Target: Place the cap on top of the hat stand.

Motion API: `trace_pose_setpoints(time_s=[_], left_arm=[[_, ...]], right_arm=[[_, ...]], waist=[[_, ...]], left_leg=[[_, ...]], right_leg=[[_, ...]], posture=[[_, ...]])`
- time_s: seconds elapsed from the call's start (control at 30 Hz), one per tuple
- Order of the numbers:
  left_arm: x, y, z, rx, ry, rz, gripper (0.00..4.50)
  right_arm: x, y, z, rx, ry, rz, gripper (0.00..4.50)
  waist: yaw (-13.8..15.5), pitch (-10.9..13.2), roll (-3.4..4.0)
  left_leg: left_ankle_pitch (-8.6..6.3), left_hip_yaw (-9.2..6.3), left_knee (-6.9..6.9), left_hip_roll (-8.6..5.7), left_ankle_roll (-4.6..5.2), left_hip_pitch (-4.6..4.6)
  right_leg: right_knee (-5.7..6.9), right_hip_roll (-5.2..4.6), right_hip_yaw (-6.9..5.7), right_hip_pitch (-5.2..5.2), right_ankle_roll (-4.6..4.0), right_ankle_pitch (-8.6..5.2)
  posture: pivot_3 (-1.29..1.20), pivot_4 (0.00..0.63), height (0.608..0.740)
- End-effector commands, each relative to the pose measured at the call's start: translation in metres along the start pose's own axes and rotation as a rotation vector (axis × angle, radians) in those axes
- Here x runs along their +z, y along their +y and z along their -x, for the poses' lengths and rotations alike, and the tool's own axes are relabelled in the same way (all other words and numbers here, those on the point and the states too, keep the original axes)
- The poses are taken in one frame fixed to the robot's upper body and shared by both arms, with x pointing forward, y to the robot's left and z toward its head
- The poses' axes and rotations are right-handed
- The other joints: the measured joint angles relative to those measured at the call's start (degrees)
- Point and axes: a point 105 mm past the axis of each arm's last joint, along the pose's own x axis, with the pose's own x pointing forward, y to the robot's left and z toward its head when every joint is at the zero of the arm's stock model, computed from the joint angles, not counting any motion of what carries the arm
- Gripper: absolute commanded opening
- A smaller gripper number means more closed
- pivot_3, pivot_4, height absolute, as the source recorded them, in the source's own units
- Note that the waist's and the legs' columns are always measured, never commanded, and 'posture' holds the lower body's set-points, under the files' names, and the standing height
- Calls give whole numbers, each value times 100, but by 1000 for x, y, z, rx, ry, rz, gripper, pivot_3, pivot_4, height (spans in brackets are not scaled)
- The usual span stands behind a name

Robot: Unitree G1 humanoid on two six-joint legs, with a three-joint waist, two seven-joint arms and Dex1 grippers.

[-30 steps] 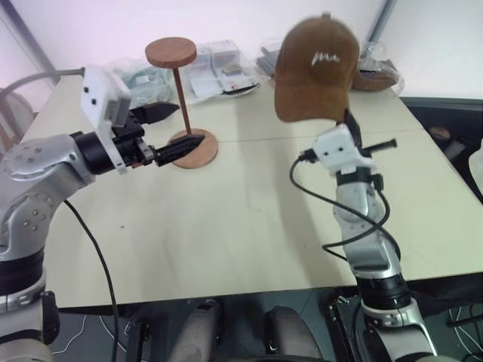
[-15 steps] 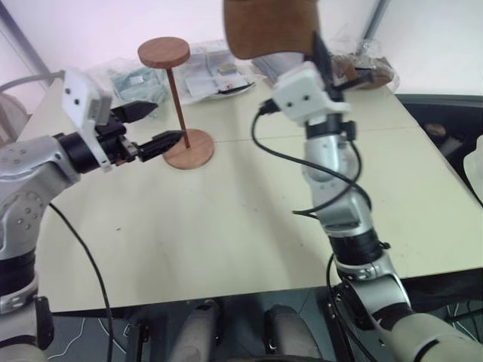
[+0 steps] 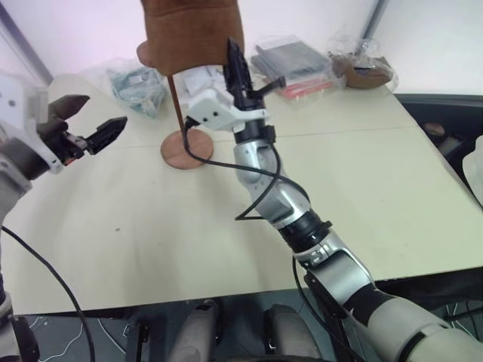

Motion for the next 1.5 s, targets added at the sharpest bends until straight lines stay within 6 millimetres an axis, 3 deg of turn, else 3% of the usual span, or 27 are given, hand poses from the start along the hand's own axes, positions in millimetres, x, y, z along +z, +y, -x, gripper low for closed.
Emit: trace_pose_setpoints(time_s=[0.03, 0.33, 0.73, 1.23, 1.5], left_arm=[[17, 6, 9, 47, -37, -62, 4115], [19, 12, 16, 89, -26, -78, 4115], [18, 19, 20, 138, -16, -84, 4115], [18, 19, 24, 155, -1, -88, 4115], [19, 18, 24, 151, 0, -87, 4115]], right_arm=[[25, -4, -5, -45, -86, -27, 86], [31, 18, 19, 17, -115, -45, 86], [4, 50, 27, 26, 45, 44, 86], [32, 80, 55, 68, -75, -5, 86], [30, 94, 70, 158, -102, -6, 86]], waist=[[-9, 0, 0], [-26, 0, 0], [-31, -1, -1], [-34, -1, -2], [-37, -2, -3]], left_leg=[[0, 0, 0, 0, 0, 0], [1, -1, -4, 0, -1, -1], [1, -1, -6, 1, -3, -1], [3, -1, -9, 2, -6, -1], [3, -2, -9, 2, -7, -1]], right_leg=[[0, 0, 0, -1, 0, 0], [2, 2, 0, -4, 0, 0], [3, 4, 1, -7, -1, 0], [3, 7, 2, -10, -1, 0], [3, 8, 3, -9, -2, 0]], posture=[[0, 150, 740], [0, 150, 740], [0, 150, 740], [0, 150, 740], [0, 150, 740]])
